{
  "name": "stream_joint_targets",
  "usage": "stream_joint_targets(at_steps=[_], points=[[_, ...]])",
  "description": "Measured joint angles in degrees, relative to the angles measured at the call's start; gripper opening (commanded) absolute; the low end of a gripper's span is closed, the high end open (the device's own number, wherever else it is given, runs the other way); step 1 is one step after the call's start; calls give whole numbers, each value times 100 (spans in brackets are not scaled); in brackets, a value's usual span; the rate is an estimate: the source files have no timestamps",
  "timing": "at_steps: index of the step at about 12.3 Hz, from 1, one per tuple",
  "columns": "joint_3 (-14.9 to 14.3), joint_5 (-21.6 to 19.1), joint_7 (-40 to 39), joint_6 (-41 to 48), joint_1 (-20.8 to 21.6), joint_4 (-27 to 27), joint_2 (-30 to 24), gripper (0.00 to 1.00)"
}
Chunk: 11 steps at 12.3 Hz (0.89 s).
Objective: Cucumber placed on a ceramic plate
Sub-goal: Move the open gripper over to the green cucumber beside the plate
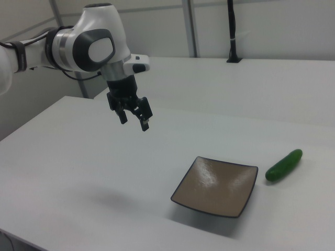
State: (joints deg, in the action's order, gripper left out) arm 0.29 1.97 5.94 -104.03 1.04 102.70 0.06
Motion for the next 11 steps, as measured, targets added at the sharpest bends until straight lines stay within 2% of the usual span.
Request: stream_joint_targets(at_steps=[10,11], points=[[-10,-66,-19,-11,-10,0,2,100],[-13,-66,-18,-234,-11,0,33,100]])
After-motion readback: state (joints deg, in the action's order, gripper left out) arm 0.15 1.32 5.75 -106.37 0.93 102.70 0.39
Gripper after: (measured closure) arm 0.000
